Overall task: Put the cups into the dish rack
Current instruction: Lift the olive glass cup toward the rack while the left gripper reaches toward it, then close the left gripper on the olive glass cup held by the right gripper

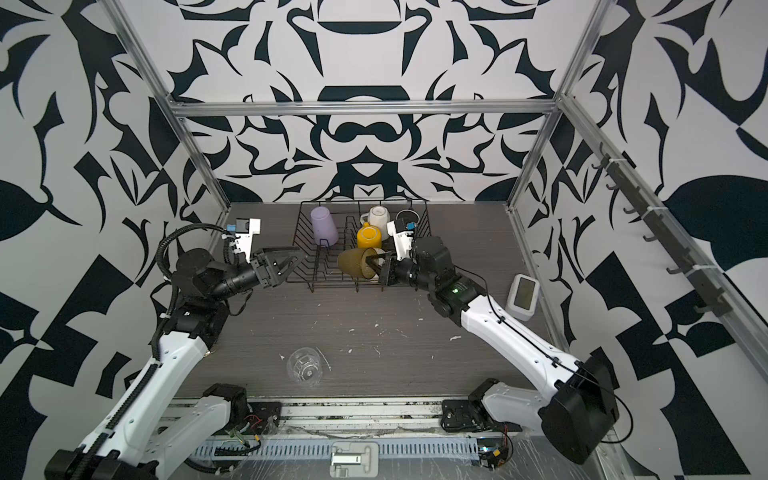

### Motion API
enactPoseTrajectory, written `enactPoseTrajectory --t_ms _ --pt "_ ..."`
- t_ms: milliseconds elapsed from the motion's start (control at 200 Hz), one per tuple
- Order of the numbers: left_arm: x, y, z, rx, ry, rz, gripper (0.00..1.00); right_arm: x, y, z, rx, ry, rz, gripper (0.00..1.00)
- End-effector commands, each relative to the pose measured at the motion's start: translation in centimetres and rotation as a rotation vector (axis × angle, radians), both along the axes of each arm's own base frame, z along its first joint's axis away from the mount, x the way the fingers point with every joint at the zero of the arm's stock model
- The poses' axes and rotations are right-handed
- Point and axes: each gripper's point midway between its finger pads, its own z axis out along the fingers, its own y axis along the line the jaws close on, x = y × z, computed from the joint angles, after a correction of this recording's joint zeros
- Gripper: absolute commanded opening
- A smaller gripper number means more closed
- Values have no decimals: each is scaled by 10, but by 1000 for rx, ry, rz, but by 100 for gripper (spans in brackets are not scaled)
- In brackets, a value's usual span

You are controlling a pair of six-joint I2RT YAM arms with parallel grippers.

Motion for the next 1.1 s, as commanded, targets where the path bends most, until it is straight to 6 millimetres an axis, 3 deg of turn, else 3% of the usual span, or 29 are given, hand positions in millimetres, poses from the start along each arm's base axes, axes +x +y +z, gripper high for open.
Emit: enactPoseTrajectory --t_ms 0,325,665,1095 --pt "-17 -7 13 -41 -51 -109 98 -19 20 50 141 -79 170 0" --pt "-20 -15 6 -36 -28 -168 98 -29 34 70 224 -96 273 0" --pt "-18 -18 1 -33 -12 -175 98 -40 55 77 236 -104 341 0" --pt "-30 -24 4 -24 -26 -244 98 -38 74 84 287 -95 384 0"
